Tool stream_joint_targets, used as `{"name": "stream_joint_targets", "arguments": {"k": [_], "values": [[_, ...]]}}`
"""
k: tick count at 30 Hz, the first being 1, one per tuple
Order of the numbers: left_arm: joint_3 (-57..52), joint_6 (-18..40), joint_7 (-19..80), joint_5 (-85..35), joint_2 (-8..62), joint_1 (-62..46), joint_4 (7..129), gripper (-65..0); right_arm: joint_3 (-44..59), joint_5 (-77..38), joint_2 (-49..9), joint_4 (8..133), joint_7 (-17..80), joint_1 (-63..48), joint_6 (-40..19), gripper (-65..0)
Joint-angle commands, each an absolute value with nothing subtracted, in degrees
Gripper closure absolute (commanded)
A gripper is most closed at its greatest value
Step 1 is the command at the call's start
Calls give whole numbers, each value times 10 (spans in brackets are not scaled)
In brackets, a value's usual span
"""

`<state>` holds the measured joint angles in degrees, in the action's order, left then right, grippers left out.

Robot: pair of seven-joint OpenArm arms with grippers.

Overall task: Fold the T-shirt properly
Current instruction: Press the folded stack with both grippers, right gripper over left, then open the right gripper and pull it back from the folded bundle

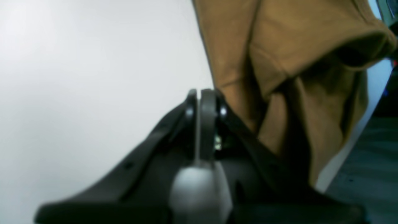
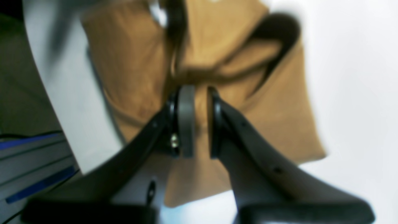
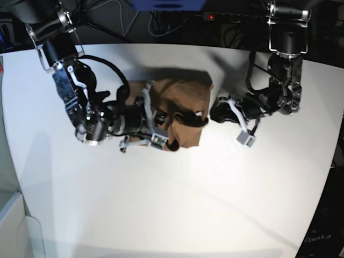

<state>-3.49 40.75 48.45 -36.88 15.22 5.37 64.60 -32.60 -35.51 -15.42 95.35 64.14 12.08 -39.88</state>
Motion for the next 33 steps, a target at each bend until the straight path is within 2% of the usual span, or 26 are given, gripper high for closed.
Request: {"name": "stream_joint_targets", "arguments": {"k": [1,6,15,22,29,33], "values": [[-36,400,504,-349,169,56,647,-22,-322,-365,-158,961,623,136,-400,-61],[-36,400,504,-349,173,55,646,-22,-323,-365,-177,961,623,136,-400,-61],[-37,400,504,-350,173,27,649,-22,-328,-364,-176,960,604,138,-400,-62],[-52,400,503,-351,184,14,650,-22,-335,-364,-109,935,604,160,-400,-62],[-113,400,526,-345,197,-13,669,-22,-441,-364,-60,844,555,236,-400,-62],[-135,400,533,-350,210,-30,706,-22,-503,-365,-68,852,560,274,-400,-62]]}}
